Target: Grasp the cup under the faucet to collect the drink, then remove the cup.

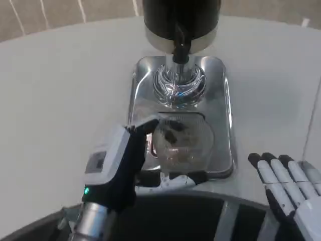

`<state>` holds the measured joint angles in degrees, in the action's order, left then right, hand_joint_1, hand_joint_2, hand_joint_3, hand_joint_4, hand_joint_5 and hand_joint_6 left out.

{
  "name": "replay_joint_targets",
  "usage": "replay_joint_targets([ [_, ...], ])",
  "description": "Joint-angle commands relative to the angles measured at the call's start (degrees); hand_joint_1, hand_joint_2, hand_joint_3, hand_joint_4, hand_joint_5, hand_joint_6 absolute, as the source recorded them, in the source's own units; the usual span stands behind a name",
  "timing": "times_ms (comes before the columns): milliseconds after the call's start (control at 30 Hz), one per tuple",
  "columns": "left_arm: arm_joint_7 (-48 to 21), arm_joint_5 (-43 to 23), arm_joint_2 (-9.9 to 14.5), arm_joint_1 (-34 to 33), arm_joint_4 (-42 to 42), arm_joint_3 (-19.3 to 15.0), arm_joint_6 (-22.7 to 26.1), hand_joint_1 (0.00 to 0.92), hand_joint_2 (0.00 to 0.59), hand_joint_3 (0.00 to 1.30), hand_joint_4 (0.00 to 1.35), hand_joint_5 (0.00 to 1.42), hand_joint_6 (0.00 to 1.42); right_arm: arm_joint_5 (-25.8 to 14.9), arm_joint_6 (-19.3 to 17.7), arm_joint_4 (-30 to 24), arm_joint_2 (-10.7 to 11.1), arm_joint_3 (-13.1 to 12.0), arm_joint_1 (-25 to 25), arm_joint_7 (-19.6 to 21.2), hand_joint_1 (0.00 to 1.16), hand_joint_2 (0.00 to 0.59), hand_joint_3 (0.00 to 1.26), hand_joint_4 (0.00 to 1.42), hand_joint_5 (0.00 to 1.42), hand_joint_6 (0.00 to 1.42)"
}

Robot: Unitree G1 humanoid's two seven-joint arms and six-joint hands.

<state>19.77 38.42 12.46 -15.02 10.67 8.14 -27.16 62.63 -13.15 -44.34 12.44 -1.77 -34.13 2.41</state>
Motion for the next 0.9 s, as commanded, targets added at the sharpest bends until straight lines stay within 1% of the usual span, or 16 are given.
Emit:
replay_joint_targets([
  [33, 2.38, -1.61, -0.53, -4.85, 6.57, 0.32, -0.91, 0.723, 0.054, 1.17, 1.35, 1.42, 1.42, -1.20, 1.70, -1.08, -0.33, 0.16, -0.66, -3.33, 0.42, 0.375, 0.00, 0.00, 0.00, 0.00],
  [67, 2.74, -1.75, -0.63, -5.92, 8.21, 0.33, -0.97, 0.723, 0.054, 1.17, 1.35, 1.42, 1.42, -1.35, 2.00, -1.21, -0.32, 0.22, -0.52, -4.06, 0.40, 0.384, 0.00, 0.00, 0.00, 0.00],
  [133, 3.57, -1.80, -0.69, -7.80, 11.16, 0.40, -1.08, 0.723, 0.054, 1.17, 1.35, 1.42, 1.42, -1.42, 2.34, -1.52, -0.37, 0.36, -0.33, -4.94, 0.38, 0.375, 0.00, 0.00, 0.00, 0.00],
  [200, 4.30, -2.49, -0.86, -10.67, 15.83, 0.13, -0.84, 0.723, 0.054, 1.17, 1.35, 1.42, 1.42, -1.20, 2.68, -2.31, -0.56, 0.79, -0.14, -5.98, 0.38, 0.375, 0.00, 0.00, 0.00, 0.00],
  [300, 5.82, -3.04, -0.34, -15.30, 23.12, 0.07, -0.89, 0.723, 0.054, 1.17, 1.35, 1.42, 1.42, -0.85, 3.09, -3.71, -0.92, 1.18, -0.38, -7.16, 0.38, 0.377, 0.00, 0.00, 0.00, 0.00],
  [500, 9.08, -4.24, -0.09, -21.89, 32.42, 0.04, -1.43, 0.723, 0.054, 1.17, 1.35, 1.42, 1.42, -0.46, 3.49, -4.94, -1.20, 1.46, -0.96, -8.26, 0.38, 0.377, 0.00, 0.00, 0.00, 0.00],
  [667, 10.51, -5.31, -0.22, -25.16, 37.47, 0.55, -1.78, 0.723, 0.059, 1.17, 1.34, 1.42, 1.42, -0.28, 3.68, -5.34, -1.37, 1.51, -1.00, -8.66, 0.38, 0.376, 0.00, 0.00, 0.00, 0.00],
  [900, 12.31, -5.30, -0.71, -27.14, 40.47, 1.76, -2.05, 0.717, 0.064, 1.16, 1.32, 1.42, 1.42, -0.52, 3.79, -5.03, -1.47, 1.19, -1.17, -8.40, 0.37, 0.380, 0.00, 0.00, 0.00, 0.00],
])
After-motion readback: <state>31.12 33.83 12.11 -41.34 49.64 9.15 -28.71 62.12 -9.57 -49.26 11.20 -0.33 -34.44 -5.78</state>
